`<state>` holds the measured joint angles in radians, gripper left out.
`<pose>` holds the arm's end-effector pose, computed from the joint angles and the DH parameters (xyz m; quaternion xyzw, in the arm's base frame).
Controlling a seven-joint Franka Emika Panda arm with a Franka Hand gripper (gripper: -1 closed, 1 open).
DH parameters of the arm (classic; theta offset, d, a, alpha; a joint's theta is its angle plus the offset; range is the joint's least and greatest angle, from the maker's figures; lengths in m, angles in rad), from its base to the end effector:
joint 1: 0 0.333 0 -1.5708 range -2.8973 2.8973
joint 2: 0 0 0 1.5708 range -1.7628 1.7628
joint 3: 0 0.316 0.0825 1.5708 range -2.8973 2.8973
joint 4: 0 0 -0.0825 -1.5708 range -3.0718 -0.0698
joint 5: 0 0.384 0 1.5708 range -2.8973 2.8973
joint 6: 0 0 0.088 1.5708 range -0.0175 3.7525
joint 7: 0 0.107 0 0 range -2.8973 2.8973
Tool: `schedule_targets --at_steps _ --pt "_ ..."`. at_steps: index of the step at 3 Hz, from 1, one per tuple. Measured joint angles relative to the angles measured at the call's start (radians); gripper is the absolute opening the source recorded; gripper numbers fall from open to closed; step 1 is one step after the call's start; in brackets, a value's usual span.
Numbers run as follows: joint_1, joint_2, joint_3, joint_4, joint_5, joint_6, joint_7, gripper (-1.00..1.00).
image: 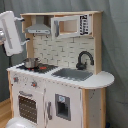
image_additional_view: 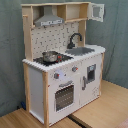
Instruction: Play with the kitchen
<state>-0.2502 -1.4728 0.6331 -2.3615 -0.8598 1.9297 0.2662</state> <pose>0.1112 0.2109 0.7342 0.6290 -0.0623 0.4679 0.6177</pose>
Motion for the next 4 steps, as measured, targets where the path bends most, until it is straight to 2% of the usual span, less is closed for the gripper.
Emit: schedule_targets --at_steps 1,3,4 --pt "-0.016 0.009 -0.050 -0.037 -0.013 0.079 0.057 1.00" --pt "-0.095 0.009 -0.176 -0.067 -0.020 0.240 0.081 1.00" --pt "-0.102 0.010 -0.181 -0.068 -0.020 0.250 0.082 -1.00"
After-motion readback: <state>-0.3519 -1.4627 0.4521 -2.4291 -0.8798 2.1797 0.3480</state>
